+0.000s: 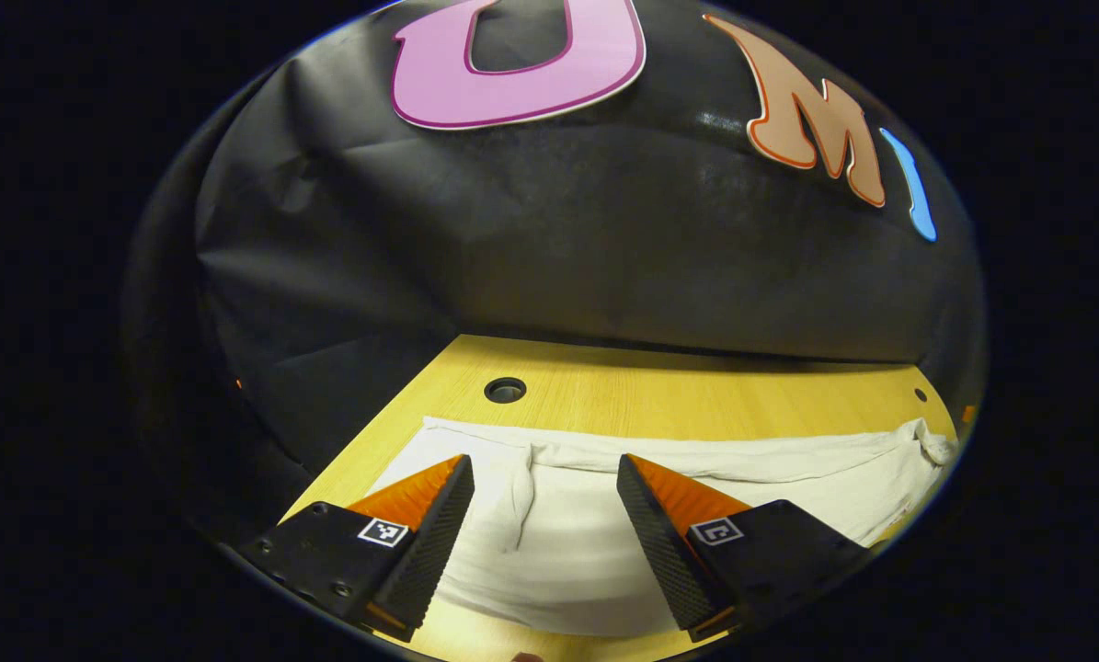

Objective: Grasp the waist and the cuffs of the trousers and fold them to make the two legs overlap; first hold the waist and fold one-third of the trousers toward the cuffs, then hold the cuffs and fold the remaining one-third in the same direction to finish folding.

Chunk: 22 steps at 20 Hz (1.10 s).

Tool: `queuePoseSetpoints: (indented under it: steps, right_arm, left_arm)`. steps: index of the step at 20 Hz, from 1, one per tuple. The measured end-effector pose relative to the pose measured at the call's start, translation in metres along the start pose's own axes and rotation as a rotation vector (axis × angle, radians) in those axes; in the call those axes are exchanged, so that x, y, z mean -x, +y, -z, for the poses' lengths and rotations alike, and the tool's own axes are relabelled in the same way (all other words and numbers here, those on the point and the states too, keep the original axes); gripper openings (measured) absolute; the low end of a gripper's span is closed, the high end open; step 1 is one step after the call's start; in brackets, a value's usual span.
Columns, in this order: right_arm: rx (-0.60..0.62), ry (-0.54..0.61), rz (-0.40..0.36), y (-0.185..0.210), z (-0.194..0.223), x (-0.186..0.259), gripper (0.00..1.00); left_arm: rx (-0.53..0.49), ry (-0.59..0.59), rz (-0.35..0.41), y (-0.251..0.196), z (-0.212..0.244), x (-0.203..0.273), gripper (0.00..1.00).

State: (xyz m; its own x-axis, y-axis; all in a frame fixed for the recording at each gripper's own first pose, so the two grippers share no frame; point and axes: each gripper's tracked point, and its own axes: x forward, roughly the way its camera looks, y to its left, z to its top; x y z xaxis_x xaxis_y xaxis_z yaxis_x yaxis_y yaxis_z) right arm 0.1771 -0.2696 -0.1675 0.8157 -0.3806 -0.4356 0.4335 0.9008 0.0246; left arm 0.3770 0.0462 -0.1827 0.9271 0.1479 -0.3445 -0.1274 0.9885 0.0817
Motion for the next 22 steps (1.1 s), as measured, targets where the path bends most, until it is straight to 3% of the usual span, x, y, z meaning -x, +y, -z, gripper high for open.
queuePoseSetpoints:
  steps: [2,3,6,8,9,10,11,12,13,17,18,19,20,22]
  right_arm:
    - [-0.011,0.023,0.055,-0.032,0.016,0.007,0.97]
    - [-0.015,0.044,0.083,-0.046,0.03,0.014,0.93]
    - [-0.022,0.105,0.1,-0.058,0.06,0.011,0.97]
    - [-0.028,0.125,0.082,-0.053,0.071,0.005,0.93]
    - [-0.034,0.134,0.066,-0.047,0.074,0.003,0.97]
    - [-0.042,0.142,0.052,-0.041,0.078,0.001,0.93]
    - [-0.049,0.149,0.041,-0.037,0.081,-0.003,0.97]
    - [-0.062,0.147,0.03,-0.033,0.081,-0.004,0.93]
    - [-0.082,0.148,0.019,-0.028,0.08,-0.005,0.97]
    - [-0.197,0.16,-0.056,-0.015,0.088,-0.009,0.87]
    - [-0.219,0.159,-0.078,-0.013,0.087,-0.008,0.92]
    - [-0.236,0.16,-0.084,-0.013,0.088,-0.008,0.9]
    - [-0.241,0.153,-0.074,-0.015,0.088,-0.012,0.63]
    - [-0.27,0.132,-0.073,-0.021,0.082,-0.011,0.41]
  left_arm:
    - [-0.001,-0.005,0.005,0.001,0.001,-0.001,0.95]
    - [-0.008,-0.002,0.008,0.0,0.002,0.0,0.95]
    - [-0.026,0.003,0.016,-0.001,0.002,0.001,0.95]
    - [-0.026,0.006,0.02,0.0,0.003,0.003,0.95]
    - [-0.027,0.008,0.021,0.0,0.003,0.003,0.95]
    - [-0.028,0.009,0.023,0.001,0.004,0.003,0.95]
    - [-0.031,0.009,0.023,0.001,0.005,0.003,0.95]
    - [-0.032,0.012,0.021,0.0,0.006,0.003,0.95]
    - [-0.031,0.018,0.022,-0.001,0.006,0.005,0.95]
    - [-0.015,0.011,0.04,-0.001,0.001,0.006,0.95]
    - [-0.009,0.009,0.044,0.001,0.002,0.006,0.95]
    - [-0.001,0.008,0.046,0.002,0.001,0.006,0.95]
    - [0.004,0.006,0.048,0.002,0.001,0.006,0.95]
    - [0.005,-0.001,0.045,0.002,0.0,0.006,0.95]
